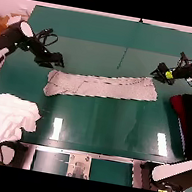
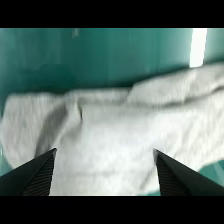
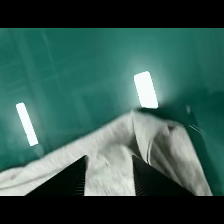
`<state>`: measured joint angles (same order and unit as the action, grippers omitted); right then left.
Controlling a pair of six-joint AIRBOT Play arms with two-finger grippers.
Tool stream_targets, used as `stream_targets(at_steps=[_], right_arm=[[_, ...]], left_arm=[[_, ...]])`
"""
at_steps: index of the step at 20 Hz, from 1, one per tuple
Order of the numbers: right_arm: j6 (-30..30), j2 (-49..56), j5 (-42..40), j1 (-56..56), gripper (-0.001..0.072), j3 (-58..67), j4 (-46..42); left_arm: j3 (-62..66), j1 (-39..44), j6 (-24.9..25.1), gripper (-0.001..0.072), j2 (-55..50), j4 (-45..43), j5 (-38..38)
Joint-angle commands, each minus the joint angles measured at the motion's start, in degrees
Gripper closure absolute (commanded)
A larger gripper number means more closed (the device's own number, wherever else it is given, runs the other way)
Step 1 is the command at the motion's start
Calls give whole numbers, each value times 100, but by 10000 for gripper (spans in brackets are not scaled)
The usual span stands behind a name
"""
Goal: Fold the shirts.
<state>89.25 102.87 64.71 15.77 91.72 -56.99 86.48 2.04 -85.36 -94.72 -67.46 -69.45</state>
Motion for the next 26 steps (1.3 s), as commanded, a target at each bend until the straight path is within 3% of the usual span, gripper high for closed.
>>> stream_targets(at_steps=[1, 2, 3, 4, 9, 15, 16, 18, 21, 22, 23, 25, 26], right_arm=[[-439, 439, 533, 271, 302, 966, 55], [-649, 437, 898, 431, 259, 1169, -68], [-859, 437, 1228, 584, 165, 1241, -227], [-990, 448, 1521, 730, 152, 1207, -369], [-2243, 586, 1982, 1003, 152, 31, -133], [-2527, 1235, 1609, 883, 155, -155, 826], [-2527, 1307, 1578, 859, 173, -155, 857], [-2594, 1403, 1609, 785, 470, -155, 857], [-2699, 1421, 1738, 758, 480, -144, 857], [-2699, 1421, 1788, 758, 625, -142, 859], [-2697, 1421, 1882, 758, 698, -142, 859], [-2693, 1419, 2361, 758, 699, -39, 1054], [-2671, 1410, 2697, 758, 700, 87, 1261]], left_arm=[[378, -2, 35, -3, -273, -31, 273], [542, -2, 33, -3, -273, -129, 37], [721, -2, 33, -3, -273, -140, -236], [874, -2, 31, -3, -273, -136, -470], [1001, -2, -17, -2, -273, 0, -970], [1001, 0, -15, -2, -273, 302, -1034], [1001, -2, -15, -2, -273, 343, -1034], [1001, 0, -17, -2, -273, 369, -1032], [1001, -2, -15, -2, -273, 446, -1034], [1001, -2, -15, -2, -273, 490, -1025], [1001, -2, -15, -1, -273, 570, -994], [1001, -2, -11, 1, -273, 857, -920], [1001, 0, 0, 200, -273, 1023, -909]])
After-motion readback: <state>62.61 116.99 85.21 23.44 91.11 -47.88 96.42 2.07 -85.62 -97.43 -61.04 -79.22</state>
